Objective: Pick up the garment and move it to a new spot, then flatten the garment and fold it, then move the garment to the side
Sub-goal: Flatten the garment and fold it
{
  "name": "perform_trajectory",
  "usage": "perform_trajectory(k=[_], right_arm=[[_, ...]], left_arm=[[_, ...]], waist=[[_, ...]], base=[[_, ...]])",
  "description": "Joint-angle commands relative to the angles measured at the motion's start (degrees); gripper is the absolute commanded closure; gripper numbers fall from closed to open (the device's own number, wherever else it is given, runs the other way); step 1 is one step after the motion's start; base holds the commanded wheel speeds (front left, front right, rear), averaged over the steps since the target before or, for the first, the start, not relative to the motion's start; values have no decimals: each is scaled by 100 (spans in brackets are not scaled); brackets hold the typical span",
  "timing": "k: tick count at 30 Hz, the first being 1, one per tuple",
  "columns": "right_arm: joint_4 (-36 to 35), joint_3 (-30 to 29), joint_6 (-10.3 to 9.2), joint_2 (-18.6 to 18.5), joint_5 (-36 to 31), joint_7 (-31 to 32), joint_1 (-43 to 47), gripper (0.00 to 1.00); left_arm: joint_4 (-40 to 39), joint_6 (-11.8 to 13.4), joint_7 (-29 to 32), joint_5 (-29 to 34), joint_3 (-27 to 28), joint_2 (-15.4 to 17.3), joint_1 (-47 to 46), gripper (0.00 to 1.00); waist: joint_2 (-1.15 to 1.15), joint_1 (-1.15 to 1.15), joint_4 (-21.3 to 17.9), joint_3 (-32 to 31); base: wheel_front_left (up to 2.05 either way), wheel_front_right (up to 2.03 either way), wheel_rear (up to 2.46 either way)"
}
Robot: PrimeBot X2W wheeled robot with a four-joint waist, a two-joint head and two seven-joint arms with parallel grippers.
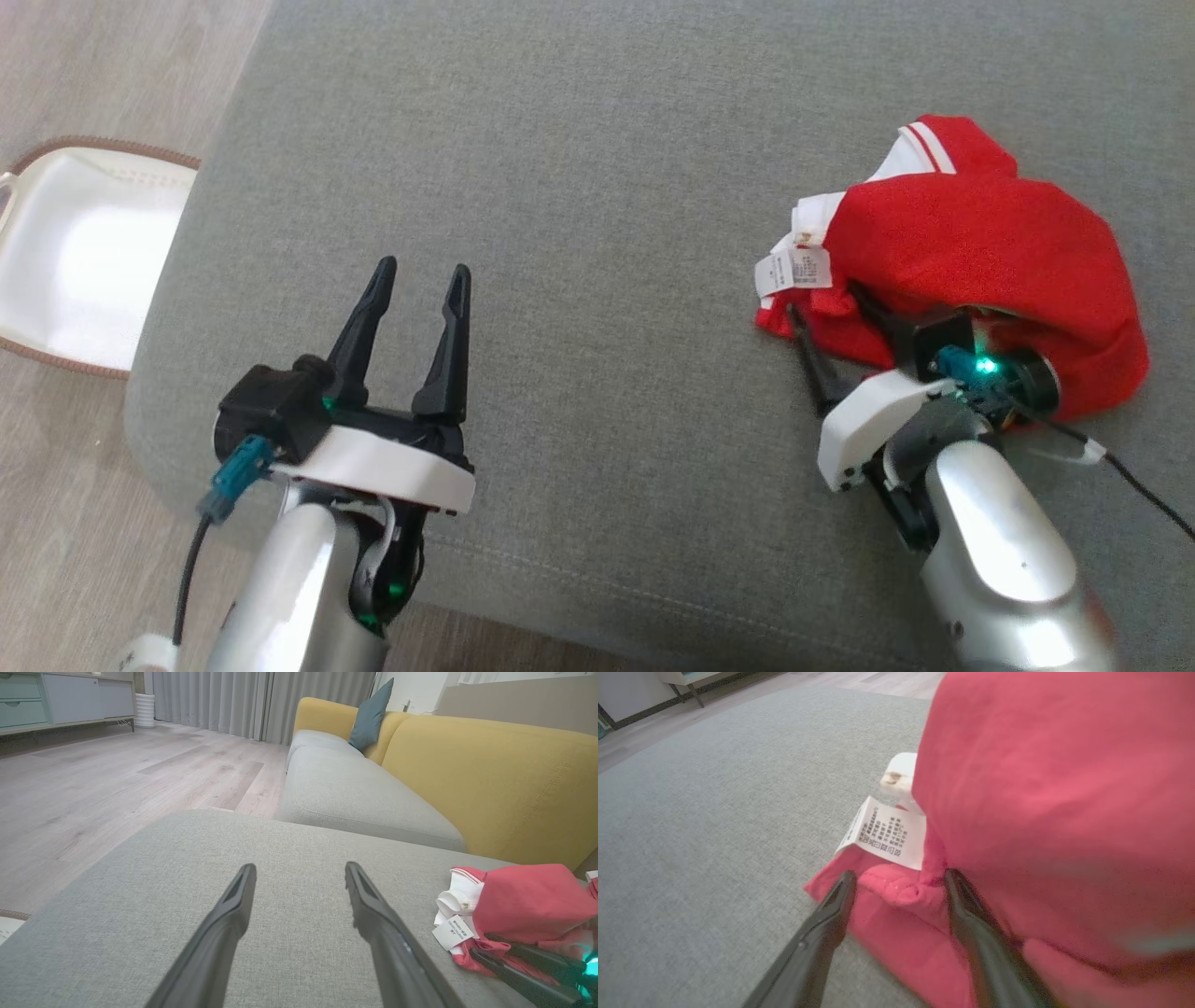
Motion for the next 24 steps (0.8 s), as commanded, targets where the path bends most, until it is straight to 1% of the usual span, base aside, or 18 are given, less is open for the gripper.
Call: perform_trajectory(k=[1,3,7,10,13,18,24], right_arm=[[-81,88,37,15,-43,-13,-168,100],[11,75,37,15,-46,-74,-221,100],[-15,203,37,15,177,-314,-322,100],[-158,427,37,15,397,-498,-443,100],[-384,769,37,15,587,-627,-707,100],[-743,1285,37,15,985,-697,-1534,100],[-841,1404,37,15,1709,-889,-2783,100]], left_arm=[[-184,33,-45,-36,169,31,-183,0],[-180,46,-45,-46,163,31,-192,0],[-157,69,-45,-41,175,31,-199,0],[-145,69,-45,-38,177,31,-185,0],[-142,75,-45,-42,170,30,-163,0],[-151,106,-45,-83,155,30,-101,0],[-160,144,-45,-124,189,30,7,0]], waist=[[0,-1,29,27],[0,-1,35,34],[0,-1,-27,-33],[0,-1,-106,-137],[0,-1,-181,-261],[0,-1,-249,-461],[0,-1,-240,-647]], base=[[0,0,0],[0,0,0],[0,0,0],[0,0,0],[0,0,0],[0,0,0],[0,0,0]])
